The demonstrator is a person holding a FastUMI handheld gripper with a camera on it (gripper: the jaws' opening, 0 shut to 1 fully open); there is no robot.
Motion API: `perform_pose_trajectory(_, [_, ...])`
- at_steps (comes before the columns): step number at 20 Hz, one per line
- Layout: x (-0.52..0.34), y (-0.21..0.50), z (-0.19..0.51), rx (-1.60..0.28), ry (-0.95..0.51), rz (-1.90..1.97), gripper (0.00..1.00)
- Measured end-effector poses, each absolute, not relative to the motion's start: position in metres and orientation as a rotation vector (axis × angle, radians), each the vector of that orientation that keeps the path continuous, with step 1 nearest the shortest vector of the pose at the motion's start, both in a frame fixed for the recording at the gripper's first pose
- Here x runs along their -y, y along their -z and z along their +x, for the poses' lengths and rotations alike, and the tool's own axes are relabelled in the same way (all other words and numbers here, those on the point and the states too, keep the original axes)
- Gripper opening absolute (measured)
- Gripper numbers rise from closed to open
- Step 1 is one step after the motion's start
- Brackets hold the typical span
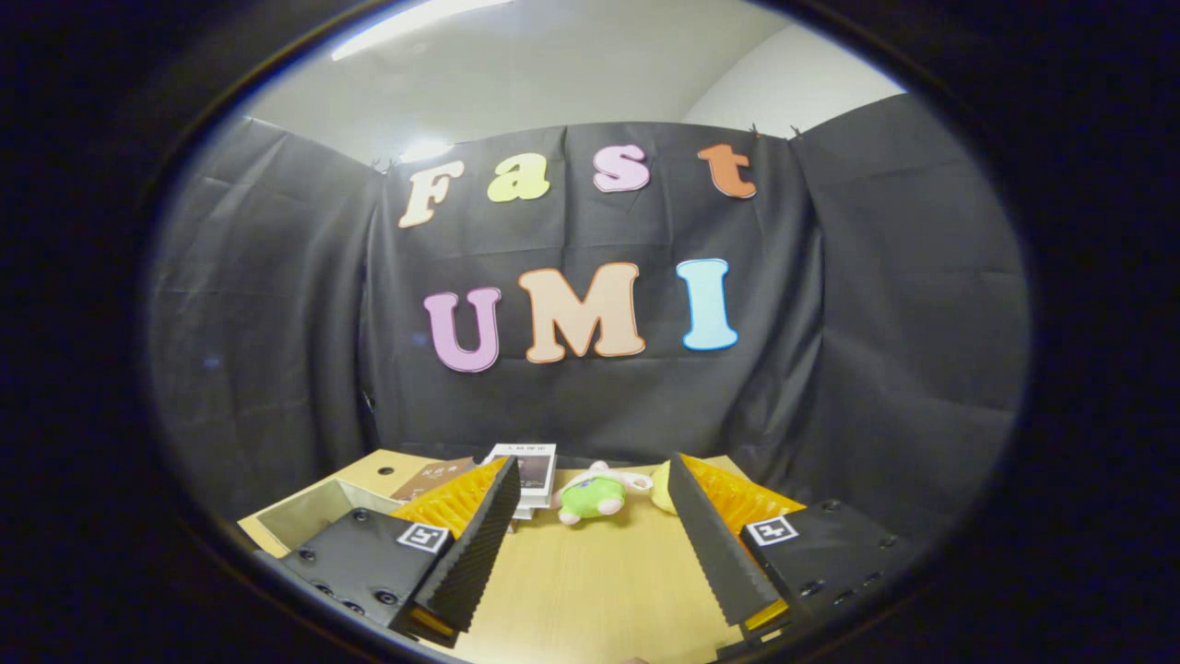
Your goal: Open the storage box then place both shoes into the box .Put the left shoe in first, then the right shoe, with the right side of both shoes facing outward in a uniform manner.
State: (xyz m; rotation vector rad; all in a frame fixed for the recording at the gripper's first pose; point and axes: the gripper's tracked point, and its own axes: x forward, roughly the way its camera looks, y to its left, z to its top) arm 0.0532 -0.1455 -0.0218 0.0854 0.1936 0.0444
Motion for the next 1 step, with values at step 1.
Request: perform_pose_trajectory(1, [0.1472,0.0206,0.0537,-0.188,-0.041,0.086,1.0])
